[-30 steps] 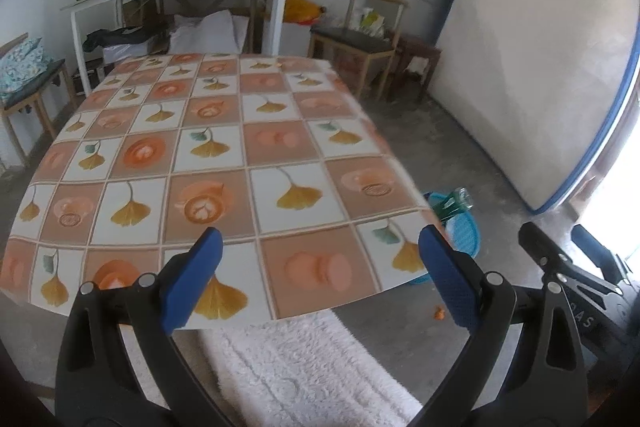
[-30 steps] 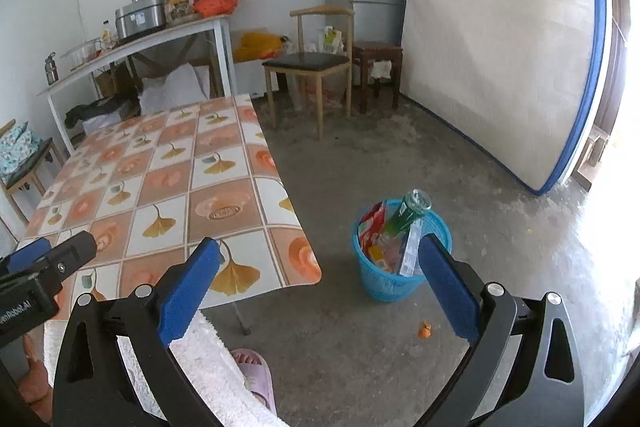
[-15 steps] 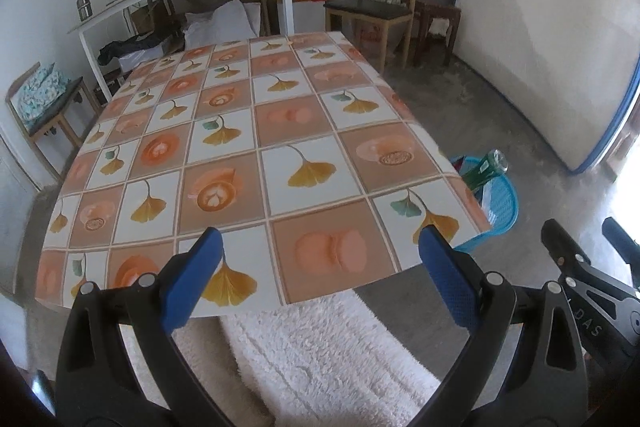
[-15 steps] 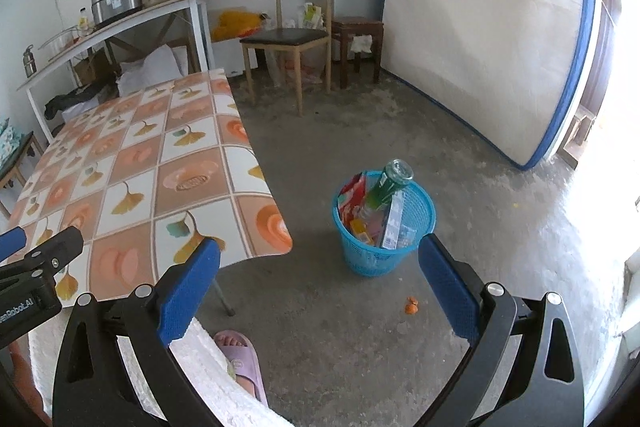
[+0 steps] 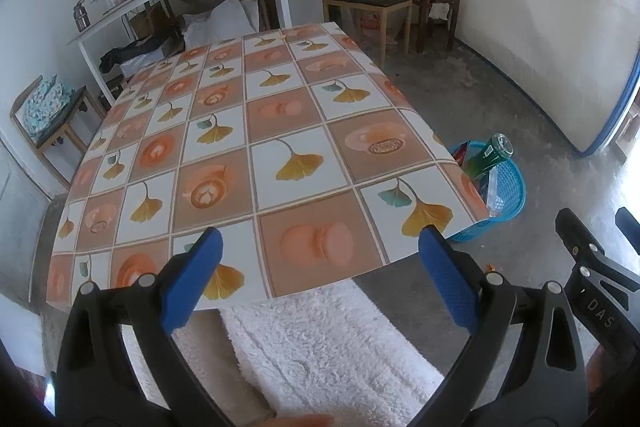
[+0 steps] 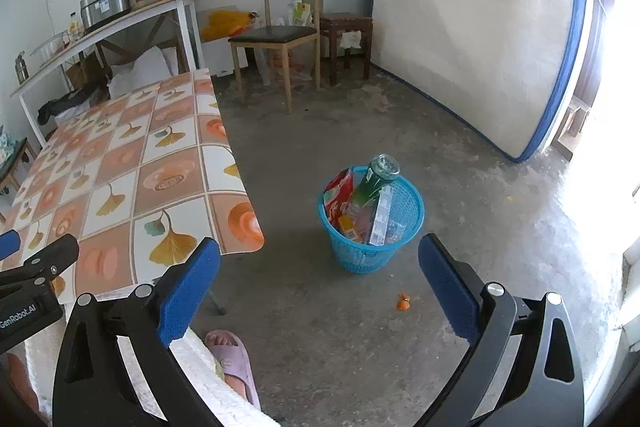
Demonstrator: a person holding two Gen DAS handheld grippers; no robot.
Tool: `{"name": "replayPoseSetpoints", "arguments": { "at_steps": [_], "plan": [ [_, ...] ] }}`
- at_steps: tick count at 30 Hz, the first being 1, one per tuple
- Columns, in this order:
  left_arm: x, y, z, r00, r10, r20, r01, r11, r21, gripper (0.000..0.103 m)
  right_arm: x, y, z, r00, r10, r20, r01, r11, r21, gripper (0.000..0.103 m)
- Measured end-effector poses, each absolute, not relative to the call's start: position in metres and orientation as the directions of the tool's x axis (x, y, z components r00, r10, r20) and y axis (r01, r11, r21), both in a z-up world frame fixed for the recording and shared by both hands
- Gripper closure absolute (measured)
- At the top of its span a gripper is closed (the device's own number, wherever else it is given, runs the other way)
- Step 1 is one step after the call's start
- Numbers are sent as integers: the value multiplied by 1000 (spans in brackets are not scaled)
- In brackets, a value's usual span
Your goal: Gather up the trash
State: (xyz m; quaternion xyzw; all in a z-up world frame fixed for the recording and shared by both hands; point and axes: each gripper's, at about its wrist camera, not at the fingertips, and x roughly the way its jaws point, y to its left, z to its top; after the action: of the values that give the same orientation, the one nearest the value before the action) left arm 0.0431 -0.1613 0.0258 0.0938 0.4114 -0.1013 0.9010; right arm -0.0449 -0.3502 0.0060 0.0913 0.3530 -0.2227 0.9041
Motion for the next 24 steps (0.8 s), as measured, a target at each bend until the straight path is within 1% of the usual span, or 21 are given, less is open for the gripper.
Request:
{"name": "replayPoseSetpoints", "arguments": {
  "at_steps": [12,24],
  "plan": [
    [46,-159,27,639,-98,-763,244,966,80,9,-39,-349,3,657,-289,-696,437,899,40,6],
    [41,-156,30,649,-119,-751,249,967,62,9,-45,-343,7,660,-329,-676,443,896,-4,6]
  ]
}}
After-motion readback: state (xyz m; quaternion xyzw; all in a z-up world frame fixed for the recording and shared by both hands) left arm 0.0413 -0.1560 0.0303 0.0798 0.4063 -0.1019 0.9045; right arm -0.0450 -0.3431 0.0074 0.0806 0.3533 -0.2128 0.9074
